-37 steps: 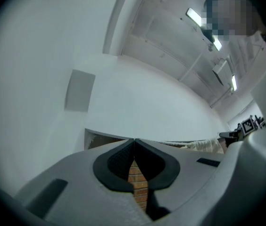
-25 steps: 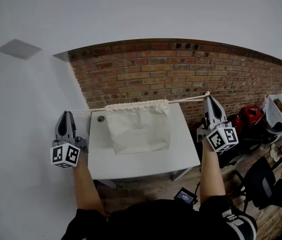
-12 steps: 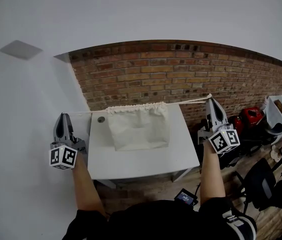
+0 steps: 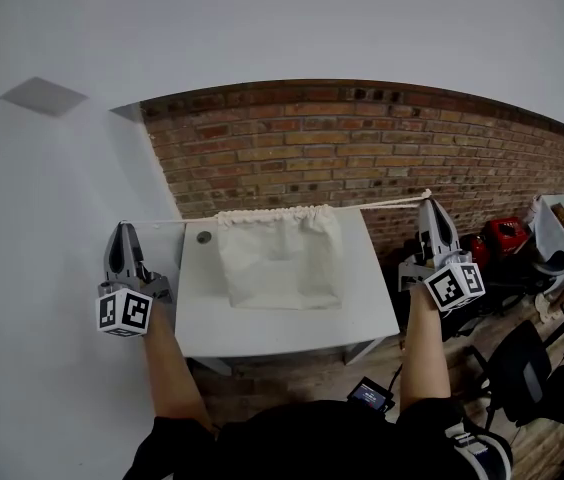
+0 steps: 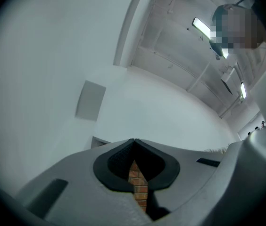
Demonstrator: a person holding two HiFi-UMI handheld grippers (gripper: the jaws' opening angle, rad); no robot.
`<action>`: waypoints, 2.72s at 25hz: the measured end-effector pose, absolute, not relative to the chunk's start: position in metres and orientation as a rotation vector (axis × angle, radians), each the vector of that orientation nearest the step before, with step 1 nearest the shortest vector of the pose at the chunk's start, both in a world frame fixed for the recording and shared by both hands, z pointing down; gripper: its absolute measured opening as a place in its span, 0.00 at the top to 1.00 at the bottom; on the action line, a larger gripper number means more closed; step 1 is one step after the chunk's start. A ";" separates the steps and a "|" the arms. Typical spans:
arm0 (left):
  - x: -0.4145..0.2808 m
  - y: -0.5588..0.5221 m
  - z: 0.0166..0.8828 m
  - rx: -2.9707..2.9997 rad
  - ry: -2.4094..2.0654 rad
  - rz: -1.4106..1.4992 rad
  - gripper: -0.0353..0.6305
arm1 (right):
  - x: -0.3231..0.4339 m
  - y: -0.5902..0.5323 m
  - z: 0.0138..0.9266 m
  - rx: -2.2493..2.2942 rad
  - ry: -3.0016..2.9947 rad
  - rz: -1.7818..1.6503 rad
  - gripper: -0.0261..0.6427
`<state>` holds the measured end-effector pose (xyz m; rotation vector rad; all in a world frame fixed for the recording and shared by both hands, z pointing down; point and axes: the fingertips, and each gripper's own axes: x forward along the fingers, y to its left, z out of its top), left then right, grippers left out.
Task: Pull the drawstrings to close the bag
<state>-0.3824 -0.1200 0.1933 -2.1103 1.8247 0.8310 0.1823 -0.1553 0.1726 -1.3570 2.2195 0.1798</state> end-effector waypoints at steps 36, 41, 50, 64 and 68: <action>-0.415 -0.099 0.160 -1.989 1.781 1.031 0.92 | 0.205 -0.142 0.143 -1.187 2.131 0.126 0.95; -0.421 -0.098 0.158 -1.971 1.787 1.030 0.92 | 0.209 -0.143 0.147 -1.197 2.122 0.112 0.95; -0.426 -0.095 0.154 -1.959 1.766 1.054 0.92 | 0.211 -0.136 0.138 -1.157 2.093 0.131 0.95; -0.431 -0.097 0.156 -1.951 1.768 1.065 0.92 | 0.220 -0.132 0.137 -1.134 2.052 0.139 0.95; -0.431 -0.094 0.153 -1.943 1.775 1.049 0.92 | 0.224 -0.133 0.138 -1.113 2.043 0.113 0.95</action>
